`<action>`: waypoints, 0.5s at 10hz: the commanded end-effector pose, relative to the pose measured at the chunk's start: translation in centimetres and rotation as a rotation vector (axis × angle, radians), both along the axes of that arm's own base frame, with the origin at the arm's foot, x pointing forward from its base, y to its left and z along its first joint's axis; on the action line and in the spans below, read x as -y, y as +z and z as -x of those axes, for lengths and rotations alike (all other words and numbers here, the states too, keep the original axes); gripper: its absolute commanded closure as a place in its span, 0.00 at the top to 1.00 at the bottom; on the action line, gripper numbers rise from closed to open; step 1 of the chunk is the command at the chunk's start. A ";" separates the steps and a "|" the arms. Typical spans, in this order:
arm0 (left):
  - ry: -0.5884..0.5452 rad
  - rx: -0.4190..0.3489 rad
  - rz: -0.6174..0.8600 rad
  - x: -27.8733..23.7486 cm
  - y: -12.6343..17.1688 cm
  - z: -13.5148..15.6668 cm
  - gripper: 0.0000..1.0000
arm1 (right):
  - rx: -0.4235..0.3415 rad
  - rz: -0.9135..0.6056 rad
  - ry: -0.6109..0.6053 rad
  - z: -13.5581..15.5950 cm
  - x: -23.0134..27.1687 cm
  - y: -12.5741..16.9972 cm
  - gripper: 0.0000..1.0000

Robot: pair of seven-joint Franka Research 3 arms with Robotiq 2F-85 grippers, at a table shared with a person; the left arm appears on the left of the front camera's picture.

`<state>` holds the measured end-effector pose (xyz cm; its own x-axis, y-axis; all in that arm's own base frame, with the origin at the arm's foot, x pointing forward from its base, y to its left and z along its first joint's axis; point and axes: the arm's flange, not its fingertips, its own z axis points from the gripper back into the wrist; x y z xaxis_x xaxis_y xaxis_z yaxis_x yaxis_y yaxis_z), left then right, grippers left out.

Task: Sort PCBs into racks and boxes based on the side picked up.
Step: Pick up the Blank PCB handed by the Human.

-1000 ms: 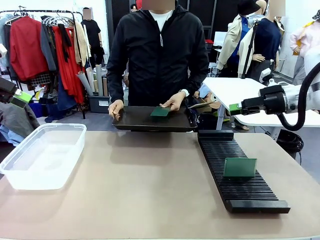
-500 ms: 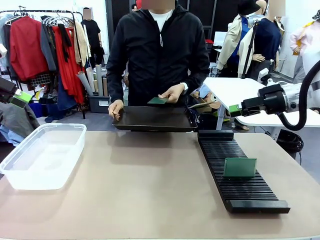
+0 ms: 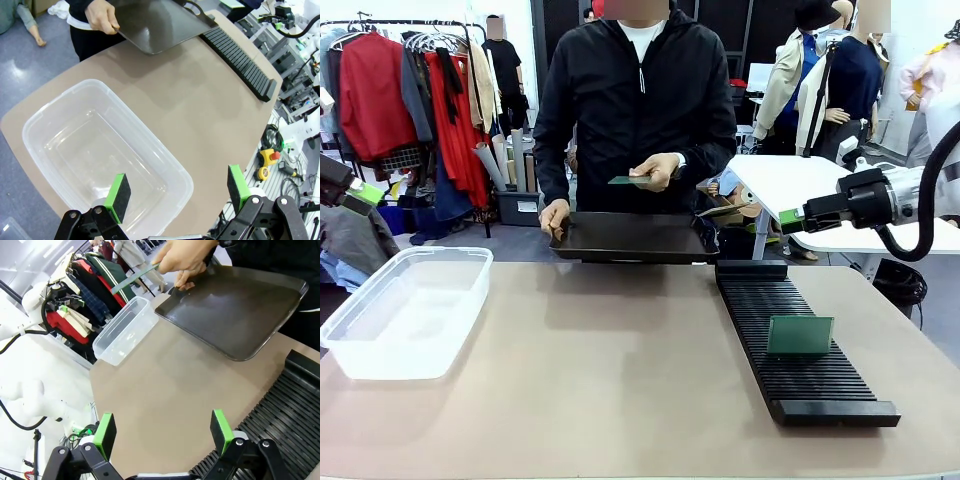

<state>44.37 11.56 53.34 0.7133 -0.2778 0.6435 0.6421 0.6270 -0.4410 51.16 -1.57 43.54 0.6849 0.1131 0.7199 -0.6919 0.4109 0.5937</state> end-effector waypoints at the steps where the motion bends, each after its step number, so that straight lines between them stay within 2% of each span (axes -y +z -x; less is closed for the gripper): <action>1: -0.001 -0.001 0.009 0.1 0.0 0.2 1.00 | 0.023 -0.007 -0.004 -0.1 -0.1 0.0 1.00; 5: -0.001 -0.001 0.009 0.1 0.0 0.2 1.00 | 0.023 -0.007 -0.004 -0.1 -0.1 0.0 1.00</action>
<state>44.37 11.56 53.34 0.7133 -0.2778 0.6435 0.6421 0.6270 -0.4410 51.16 -1.57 43.54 0.6848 0.1131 0.7199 -0.6919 0.4109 0.5937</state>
